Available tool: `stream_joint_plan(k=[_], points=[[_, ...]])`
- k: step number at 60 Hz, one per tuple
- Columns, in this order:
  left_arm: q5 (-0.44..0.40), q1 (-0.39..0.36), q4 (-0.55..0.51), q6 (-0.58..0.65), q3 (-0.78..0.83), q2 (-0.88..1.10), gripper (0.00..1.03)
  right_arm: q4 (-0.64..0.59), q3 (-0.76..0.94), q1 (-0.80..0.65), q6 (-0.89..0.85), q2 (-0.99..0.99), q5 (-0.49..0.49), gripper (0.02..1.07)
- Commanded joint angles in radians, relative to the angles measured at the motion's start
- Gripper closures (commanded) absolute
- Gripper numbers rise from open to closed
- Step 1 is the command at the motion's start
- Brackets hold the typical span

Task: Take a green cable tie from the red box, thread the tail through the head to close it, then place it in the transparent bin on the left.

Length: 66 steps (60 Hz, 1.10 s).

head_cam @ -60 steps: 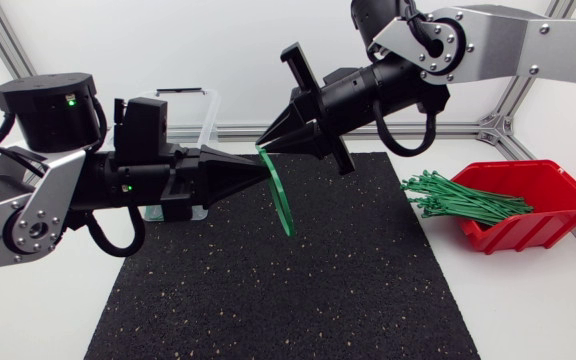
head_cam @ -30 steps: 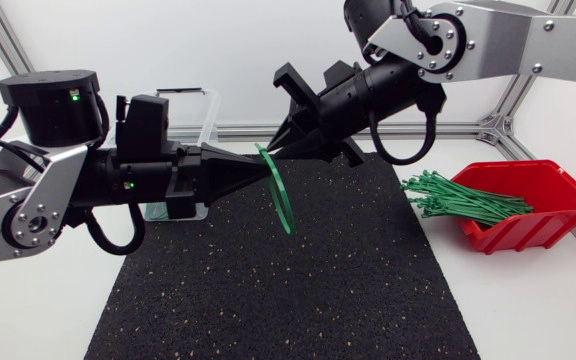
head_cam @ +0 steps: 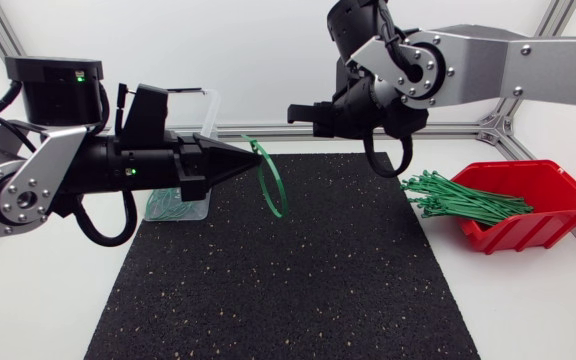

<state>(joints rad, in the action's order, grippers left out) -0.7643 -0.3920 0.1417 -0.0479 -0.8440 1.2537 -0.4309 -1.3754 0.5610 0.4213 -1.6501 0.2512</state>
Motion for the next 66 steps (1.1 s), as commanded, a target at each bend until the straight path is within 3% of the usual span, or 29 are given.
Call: stream_joint_plan(k=[1, 8, 10, 25, 39, 44, 53, 62, 66], points=[[0.034, 0.033, -0.040, 0.052, -0.067, 0.013, 1.00, 0.072, 0.070, -0.007, -0.082, 0.019, 0.071, 0.80], [0.086, 0.116, -0.122, 0.082, -0.136, 0.019, 0.98, 0.155, 0.127, -0.015, -0.133, 0.042, 0.143, 0.80], [0.135, 0.145, -0.169, 0.102, -0.176, 0.030, 0.98, 0.184, 0.142, -0.016, -0.150, 0.050, 0.155, 0.80], [0.316, 0.286, -0.318, 0.206, -0.369, 0.093, 0.98, 0.251, 0.208, -0.016, -0.211, 0.116, 0.226, 0.79], [0.517, 0.324, -0.449, 0.284, -0.547, 0.193, 0.95, 0.340, 0.263, -0.026, -0.300, 0.191, 0.287, 0.79], [0.563, 0.344, -0.505, 0.286, -0.633, 0.270, 0.91, 0.343, 0.272, -0.032, -0.320, 0.223, 0.299, 0.79], [0.635, 0.361, -0.518, 0.307, -0.711, 0.365, 0.89, 0.357, 0.295, -0.029, -0.345, 0.288, 0.310, 0.79], [0.652, 0.360, -0.519, 0.313, -0.715, 0.409, 0.78, 0.357, 0.325, -0.010, -0.357, 0.343, 0.329, 0.60], [0.674, 0.355, -0.521, 0.316, -0.710, 0.429, 0.56, 0.371, 0.355, 0.005, -0.371, 0.388, 0.335, 0.33]])
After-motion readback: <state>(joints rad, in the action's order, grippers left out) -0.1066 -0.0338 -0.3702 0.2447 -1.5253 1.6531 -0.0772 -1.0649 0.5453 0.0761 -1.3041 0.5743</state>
